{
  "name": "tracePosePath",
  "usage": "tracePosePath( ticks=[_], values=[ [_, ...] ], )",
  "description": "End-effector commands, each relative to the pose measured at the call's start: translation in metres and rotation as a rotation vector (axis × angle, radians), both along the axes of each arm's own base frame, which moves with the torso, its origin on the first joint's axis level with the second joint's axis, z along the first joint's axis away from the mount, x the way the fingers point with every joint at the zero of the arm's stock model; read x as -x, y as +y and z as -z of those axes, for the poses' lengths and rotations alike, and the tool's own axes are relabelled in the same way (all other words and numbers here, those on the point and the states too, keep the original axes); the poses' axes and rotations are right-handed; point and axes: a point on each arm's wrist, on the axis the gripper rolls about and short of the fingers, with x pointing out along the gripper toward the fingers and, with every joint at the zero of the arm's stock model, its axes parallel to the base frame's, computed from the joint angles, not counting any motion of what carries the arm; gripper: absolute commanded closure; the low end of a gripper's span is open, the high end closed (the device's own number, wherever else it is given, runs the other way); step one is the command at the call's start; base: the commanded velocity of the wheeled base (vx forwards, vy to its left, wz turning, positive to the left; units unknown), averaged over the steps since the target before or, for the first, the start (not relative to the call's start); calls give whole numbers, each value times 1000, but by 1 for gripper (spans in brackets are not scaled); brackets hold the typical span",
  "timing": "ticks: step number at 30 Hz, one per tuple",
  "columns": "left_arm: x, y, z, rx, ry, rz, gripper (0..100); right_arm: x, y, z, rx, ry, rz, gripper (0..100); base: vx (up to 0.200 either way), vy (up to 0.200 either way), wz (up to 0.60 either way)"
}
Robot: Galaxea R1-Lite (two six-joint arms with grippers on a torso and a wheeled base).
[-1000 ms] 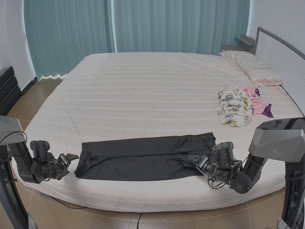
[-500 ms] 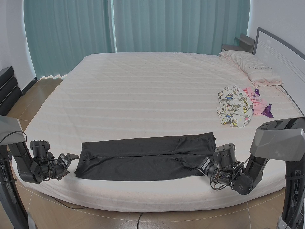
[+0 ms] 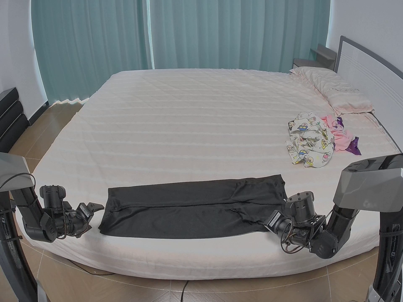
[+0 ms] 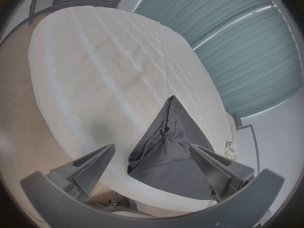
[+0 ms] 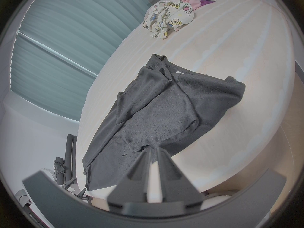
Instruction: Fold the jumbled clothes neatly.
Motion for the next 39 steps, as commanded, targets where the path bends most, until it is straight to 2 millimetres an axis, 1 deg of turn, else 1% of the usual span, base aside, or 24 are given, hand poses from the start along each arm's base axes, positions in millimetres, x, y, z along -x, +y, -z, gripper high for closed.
tracePosePath(
  ticks=[1,11,16,18,26,31,32,39],
  values=[
    [0,0,1,-1,2,0,0,2,-1,0,-4,6,-5,0,0,0,0],
    [0,0,0,-1,0,0,0,-3,0,0,-21,-9,5,0,0,0,0],
    [0,0,1,0,3,0,0,-12,1,-4,-106,-24,62,0,0,0,0],
    [0,0,1,0,3,0,0,-14,0,0,-101,-20,69,0,0,0,0],
    [0,0,1,-1,2,0,0,-14,0,3,-94,-19,80,0,0,0,0],
    [0,0,1,-1,2,0,0,-19,2,6,-88,-22,83,0,0,0,0],
    [0,0,1,-1,2,0,0,-19,2,6,-87,-20,83,100,0,0,0],
    [0,0,0,-2,0,-1,0,-16,0,6,-43,-30,123,100,0,0,0]
  ],
)
